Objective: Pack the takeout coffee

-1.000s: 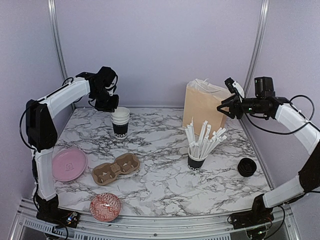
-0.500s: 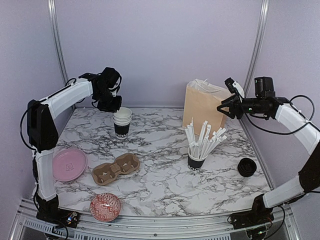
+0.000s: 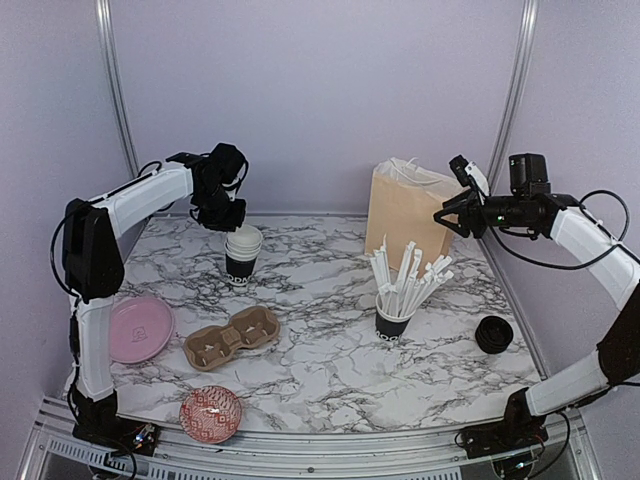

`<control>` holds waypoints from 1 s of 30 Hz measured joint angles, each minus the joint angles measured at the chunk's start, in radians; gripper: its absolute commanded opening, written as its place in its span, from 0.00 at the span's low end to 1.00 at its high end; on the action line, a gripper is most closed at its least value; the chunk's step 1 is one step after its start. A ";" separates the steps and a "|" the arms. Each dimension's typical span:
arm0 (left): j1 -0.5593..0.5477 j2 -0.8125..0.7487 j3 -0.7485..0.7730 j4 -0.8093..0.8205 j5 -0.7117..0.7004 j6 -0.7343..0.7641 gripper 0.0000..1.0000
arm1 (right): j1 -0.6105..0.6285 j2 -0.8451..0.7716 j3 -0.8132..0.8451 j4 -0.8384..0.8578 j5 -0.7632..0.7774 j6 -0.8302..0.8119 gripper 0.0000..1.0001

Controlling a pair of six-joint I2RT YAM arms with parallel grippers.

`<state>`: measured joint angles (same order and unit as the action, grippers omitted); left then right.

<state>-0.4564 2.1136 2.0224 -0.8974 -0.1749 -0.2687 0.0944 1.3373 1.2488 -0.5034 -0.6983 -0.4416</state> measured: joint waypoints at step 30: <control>0.059 -0.140 -0.075 0.137 0.212 -0.050 0.00 | 0.000 0.000 0.000 -0.006 -0.003 0.000 0.50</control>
<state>-0.3973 1.9739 1.9472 -0.7601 0.0368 -0.3191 0.0944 1.3373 1.2484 -0.5098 -0.7017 -0.4419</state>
